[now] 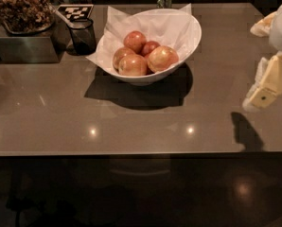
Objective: Pick apple from white bowl
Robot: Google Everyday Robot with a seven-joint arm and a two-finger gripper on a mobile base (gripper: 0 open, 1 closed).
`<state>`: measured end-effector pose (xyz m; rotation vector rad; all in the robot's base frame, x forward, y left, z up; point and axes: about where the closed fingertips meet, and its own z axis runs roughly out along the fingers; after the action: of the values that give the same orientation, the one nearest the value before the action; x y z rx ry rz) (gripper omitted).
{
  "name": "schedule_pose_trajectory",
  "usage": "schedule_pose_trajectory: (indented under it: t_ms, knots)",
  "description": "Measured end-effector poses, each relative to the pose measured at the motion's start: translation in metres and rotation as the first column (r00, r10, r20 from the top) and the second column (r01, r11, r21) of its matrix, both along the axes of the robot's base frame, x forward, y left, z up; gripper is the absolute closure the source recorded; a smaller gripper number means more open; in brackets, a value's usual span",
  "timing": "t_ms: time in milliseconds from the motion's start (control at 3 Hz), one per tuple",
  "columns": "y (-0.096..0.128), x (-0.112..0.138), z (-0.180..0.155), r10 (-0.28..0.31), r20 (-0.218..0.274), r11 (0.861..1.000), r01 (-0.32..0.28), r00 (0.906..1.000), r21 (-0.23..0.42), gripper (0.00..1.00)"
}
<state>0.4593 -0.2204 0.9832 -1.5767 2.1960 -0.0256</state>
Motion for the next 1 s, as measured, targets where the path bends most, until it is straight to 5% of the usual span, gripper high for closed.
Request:
schedule_pose_trajectory:
  t_ms: [333,667,1000]
  knots:
    - [0.005,0.053,0.022,-0.084,0.103,0.978,0.062,0.9910,0.199,0.00]
    - [0.022,0.100,0.041,-0.105,0.148,0.941,0.050,0.9834,0.335,0.00]
    - [0.022,0.100,0.045,-0.103,0.155,0.940,0.045,0.9826,0.337,0.00]
